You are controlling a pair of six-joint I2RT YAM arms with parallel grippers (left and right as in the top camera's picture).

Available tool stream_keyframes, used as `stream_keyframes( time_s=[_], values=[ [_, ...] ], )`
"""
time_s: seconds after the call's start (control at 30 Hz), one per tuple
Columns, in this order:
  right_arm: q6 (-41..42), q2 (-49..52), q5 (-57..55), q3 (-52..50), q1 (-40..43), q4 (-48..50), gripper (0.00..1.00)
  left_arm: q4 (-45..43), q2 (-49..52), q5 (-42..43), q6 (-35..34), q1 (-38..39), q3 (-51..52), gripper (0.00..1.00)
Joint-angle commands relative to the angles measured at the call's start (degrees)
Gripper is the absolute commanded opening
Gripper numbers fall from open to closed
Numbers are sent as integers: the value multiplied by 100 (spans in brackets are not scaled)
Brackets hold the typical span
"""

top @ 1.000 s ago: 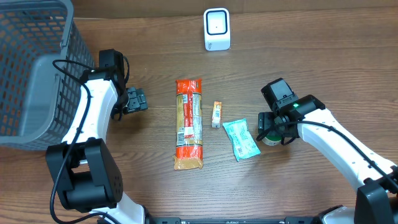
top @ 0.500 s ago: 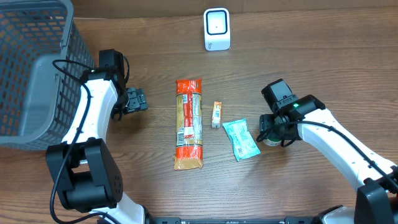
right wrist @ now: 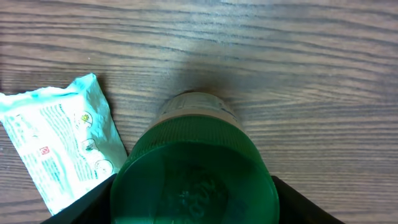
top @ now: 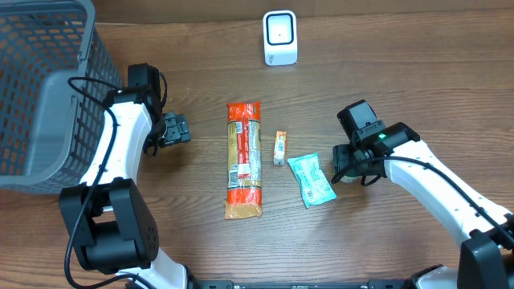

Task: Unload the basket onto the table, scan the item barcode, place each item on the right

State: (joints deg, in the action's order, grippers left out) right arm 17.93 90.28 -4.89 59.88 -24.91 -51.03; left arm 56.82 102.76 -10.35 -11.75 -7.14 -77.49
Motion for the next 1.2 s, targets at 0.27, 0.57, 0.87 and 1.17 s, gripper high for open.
stream_keyframes(
  time_s=[0.27, 0.57, 0.87, 1.17],
  values=[
    [-363, -50, -17, -20, -15, 20, 68, -11, -120, -57, 105, 2, -24, 100],
    [-627, -50, -20, -20, -15, 90, 73, -11, -120, -57, 103, 2, -24, 100],
    [-599, -50, 13, -20, -15, 98, 91, -11, -120, -57, 103, 2, -24, 100],
    [-599, -50, 55, 361, -11, -63, 100, -11, -120, -57, 103, 2, -24, 100]
  ],
)
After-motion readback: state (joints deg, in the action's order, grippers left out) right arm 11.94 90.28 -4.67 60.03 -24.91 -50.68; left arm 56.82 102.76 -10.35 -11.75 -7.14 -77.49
